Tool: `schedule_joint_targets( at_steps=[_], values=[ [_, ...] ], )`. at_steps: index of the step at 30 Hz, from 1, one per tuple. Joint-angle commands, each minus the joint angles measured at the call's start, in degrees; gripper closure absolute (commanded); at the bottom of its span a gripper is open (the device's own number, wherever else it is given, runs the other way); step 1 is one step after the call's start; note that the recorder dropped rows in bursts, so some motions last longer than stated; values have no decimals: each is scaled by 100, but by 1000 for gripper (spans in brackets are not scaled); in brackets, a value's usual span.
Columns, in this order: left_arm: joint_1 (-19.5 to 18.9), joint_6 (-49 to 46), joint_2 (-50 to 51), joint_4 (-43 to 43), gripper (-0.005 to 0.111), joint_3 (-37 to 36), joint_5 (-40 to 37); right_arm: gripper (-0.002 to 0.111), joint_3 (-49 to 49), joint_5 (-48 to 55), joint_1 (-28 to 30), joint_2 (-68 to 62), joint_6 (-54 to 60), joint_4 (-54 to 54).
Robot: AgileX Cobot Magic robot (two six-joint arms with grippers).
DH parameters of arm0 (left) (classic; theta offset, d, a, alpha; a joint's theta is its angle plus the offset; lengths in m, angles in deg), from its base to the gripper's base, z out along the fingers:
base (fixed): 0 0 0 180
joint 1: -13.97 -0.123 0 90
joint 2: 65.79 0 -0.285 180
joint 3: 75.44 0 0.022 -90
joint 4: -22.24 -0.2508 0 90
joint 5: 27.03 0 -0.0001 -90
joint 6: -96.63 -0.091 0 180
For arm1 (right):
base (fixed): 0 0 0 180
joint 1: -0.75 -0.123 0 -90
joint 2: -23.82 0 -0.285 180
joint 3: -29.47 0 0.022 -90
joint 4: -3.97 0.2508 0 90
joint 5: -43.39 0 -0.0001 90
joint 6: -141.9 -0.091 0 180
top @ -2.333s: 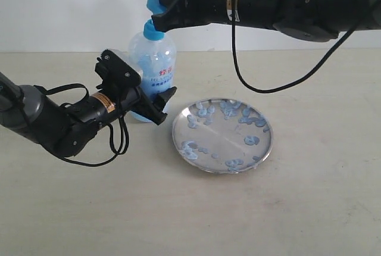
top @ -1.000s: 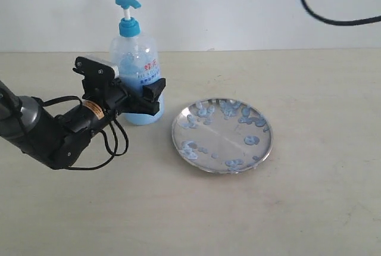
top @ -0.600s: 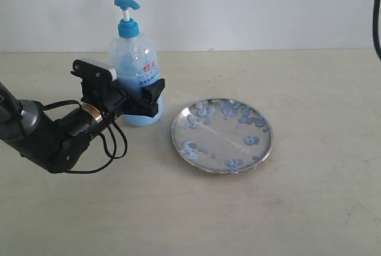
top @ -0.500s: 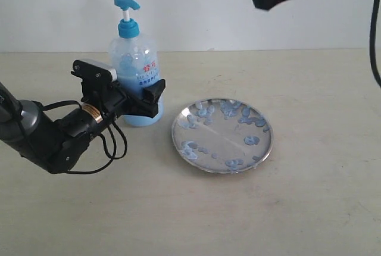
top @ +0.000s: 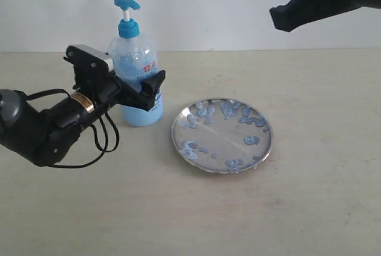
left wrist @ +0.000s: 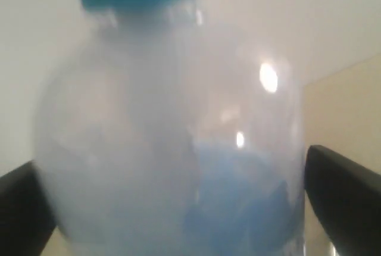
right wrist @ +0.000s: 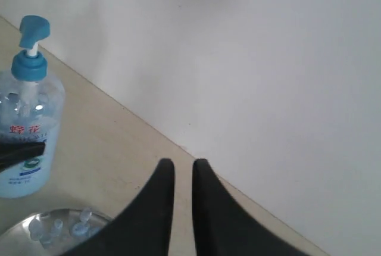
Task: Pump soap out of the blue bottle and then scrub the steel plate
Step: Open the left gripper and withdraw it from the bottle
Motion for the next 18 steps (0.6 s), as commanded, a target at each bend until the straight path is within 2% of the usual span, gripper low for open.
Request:
schedule_joint_targets(
  at_steps=[1, 4, 6, 8, 11, 12, 14, 16, 18],
  values=[
    [-55, -140, -1125, -3, -3, -693, 60, 107, 36, 729, -1, 173, -353, 9],
    [-55, -189, -2119, 197, 1, -1266, 60, 107, 36, 1388, -1, 173, -594, 149],
    [-55, -189, -2741, 399, 9, -1571, 60, 107, 36, 1489, -1, 284, -582, 224],
    [-55, -194, -3479, 669, 29, -1837, 60, 107, 36, 1368, -1, 516, -570, 224],
    [-55, 72, -4766, 940, 78, -2277, 60, 107, 36, 1059, -1, 1096, -581, 287],
    [-55, 173, -5282, 940, 99, -2423, 60, 107, 36, 1035, -1, 1333, -592, 344],
    [-55, 359, -6244, 943, 101, -2645, -195, 107, 36, 1061, -1, 1746, -622, 527],
    [-55, 604, -7312, 943, 101, -2770, -1796, 107, 36, 1106, -1, 2016, -622, 641],
    [-55, 635, -8285, 710, 102, -2781, -4325, 107, 36, 1095, -1, 2105, -557, 641]
  ],
)
